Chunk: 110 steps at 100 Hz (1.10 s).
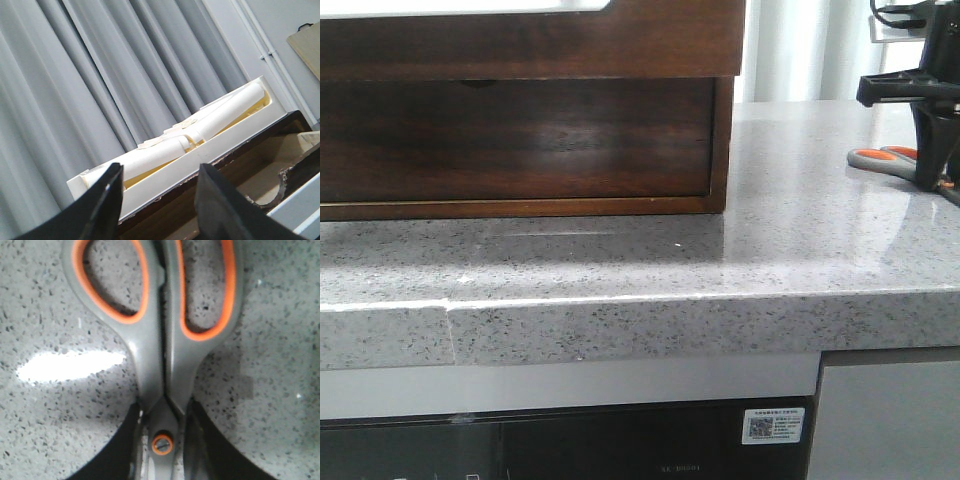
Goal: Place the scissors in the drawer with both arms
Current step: 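Close the right gripper on the scissors near the pivot and lift, then carry the scissors with the right gripper over the open drawer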
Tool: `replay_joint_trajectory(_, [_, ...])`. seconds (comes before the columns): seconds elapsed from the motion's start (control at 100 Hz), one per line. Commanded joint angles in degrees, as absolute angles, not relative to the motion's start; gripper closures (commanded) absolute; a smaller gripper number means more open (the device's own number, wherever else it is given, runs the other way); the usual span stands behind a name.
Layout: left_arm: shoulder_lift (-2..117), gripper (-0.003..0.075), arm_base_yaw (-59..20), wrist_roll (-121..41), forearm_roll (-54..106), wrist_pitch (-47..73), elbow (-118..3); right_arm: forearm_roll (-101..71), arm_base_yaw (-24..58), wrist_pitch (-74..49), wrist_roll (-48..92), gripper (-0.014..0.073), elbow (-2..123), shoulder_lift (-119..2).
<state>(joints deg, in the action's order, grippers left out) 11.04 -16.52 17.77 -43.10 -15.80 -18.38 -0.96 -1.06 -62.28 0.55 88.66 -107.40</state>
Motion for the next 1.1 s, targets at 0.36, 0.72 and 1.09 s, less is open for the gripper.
replay_joint_trajectory(0.36, [11.7,0.0405,-16.7,18.5,-41.6,-18.0,-20.0,-7.3,2.0,-62.2,12.0,0.0659,101.0,-92.2])
replay_joint_trajectory(0.72, [11.7,0.0405,-16.7,18.5,-41.6,-18.0,-20.0,-13.3,15.9,-62.6,22.3,0.0659,117.5,-86.9])
replay_joint_trajectory(1.09, [11.7,0.0405,-16.7,18.5,-41.6,-18.0,-20.0,-14.6,35.0,-62.4,36.6,0.0659,119.5,-89.3])
